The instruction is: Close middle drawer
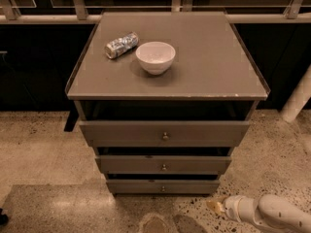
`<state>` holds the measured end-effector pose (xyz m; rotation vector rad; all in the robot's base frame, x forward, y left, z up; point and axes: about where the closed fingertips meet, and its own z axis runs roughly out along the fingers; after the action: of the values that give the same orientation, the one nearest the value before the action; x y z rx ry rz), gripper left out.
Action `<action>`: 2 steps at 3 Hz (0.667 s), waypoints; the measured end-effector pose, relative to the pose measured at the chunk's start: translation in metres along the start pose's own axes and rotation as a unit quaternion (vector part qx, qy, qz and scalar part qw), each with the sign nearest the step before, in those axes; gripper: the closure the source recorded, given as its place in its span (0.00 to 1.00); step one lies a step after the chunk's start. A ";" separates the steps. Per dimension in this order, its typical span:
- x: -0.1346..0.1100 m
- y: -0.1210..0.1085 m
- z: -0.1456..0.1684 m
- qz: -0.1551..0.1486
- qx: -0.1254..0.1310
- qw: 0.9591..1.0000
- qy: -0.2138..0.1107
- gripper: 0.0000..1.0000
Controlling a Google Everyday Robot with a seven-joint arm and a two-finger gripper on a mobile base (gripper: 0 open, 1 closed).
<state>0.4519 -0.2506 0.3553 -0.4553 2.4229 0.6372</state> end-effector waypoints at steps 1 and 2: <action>0.000 0.000 0.000 0.000 0.000 1.000 0.000 0.35; 0.000 0.000 0.000 0.000 0.000 1.000 0.000 0.11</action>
Offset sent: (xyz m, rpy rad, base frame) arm 0.0000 0.0000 0.0000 0.0000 0.0000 0.0000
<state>0.4519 -0.2505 0.3553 -0.4554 2.4229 0.6373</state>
